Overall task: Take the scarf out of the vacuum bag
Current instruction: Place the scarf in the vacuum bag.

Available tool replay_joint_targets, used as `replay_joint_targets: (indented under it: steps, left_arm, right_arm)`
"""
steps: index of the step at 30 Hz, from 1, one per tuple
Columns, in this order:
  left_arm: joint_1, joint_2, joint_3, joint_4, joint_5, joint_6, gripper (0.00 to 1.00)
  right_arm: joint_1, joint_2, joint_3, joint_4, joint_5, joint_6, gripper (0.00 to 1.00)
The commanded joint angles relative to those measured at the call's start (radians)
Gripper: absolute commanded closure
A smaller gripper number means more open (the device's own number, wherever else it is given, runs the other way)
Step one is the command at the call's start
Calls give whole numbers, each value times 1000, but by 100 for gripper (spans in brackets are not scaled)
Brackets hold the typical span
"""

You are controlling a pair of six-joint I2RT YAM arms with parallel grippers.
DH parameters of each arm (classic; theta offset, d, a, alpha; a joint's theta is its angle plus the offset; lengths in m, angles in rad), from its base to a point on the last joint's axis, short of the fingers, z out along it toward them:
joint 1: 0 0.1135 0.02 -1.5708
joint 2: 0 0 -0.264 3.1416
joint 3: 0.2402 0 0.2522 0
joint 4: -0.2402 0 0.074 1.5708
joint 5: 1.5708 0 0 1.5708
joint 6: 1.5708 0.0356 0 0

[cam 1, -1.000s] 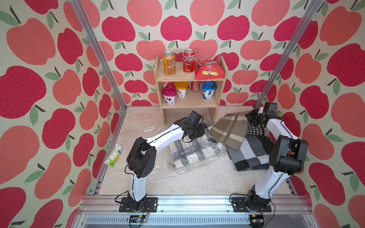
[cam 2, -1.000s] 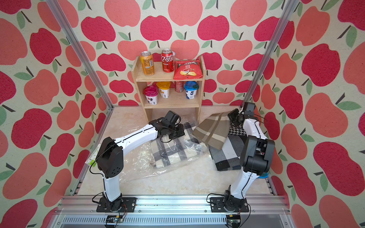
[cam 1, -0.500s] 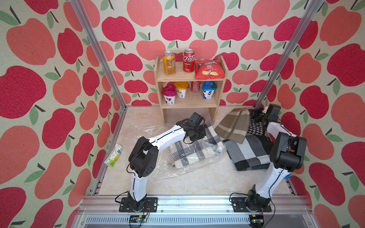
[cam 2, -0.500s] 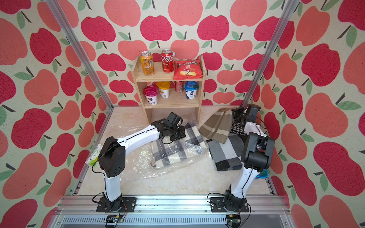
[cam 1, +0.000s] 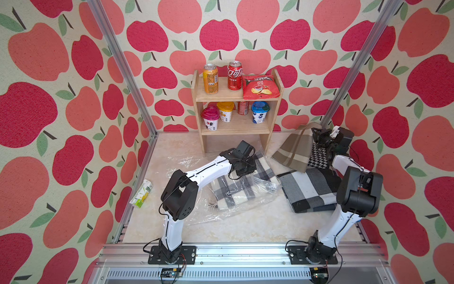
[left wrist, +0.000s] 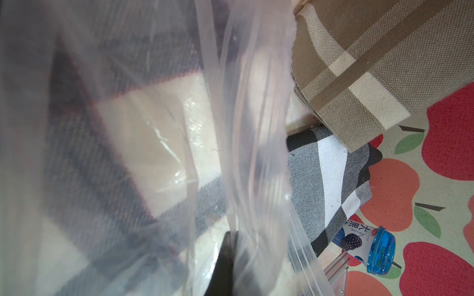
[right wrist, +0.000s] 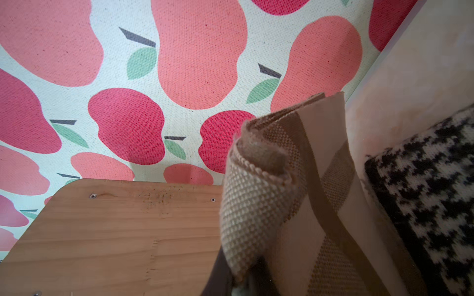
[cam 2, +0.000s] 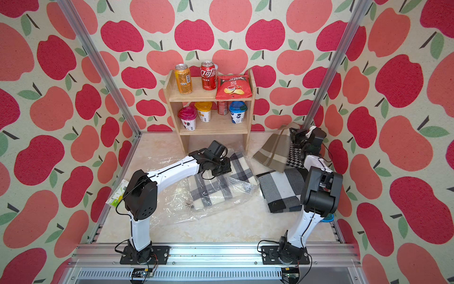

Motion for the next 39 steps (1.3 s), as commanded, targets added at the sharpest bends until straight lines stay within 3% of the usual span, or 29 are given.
replay_joint_targets:
  steps: [1, 9, 15, 21, 24, 27, 39]
  left_arm:
    - [-7, 20, 26, -21, 21, 16, 100]
    - [-7, 23, 23, -20, 24, 19, 100]
    - [-7, 25, 23, -18, 26, 17, 100]
    - [-7, 26, 22, -19, 30, 19, 100]
    - [-9, 25, 22, -18, 33, 21, 100]
    - [-8, 24, 19, -19, 35, 23, 100]
    - [-9, 23, 13, -12, 48, 36, 100]
  right_arm:
    - [-47, -39, -44, 140, 54, 21, 100]
    - [-106, -45, -87, 73, 94, -54, 100]
    - [-137, -22, -20, -137, 80, -143, 98]
    - [-159, -10, 46, -353, 90, -229, 62]
    - [-164, -7, 64, -407, 92, -255, 37]
    - [-165, 0, 74, -428, 83, -265, 1]
    - [-133, -12, 86, -522, 63, -335, 0]
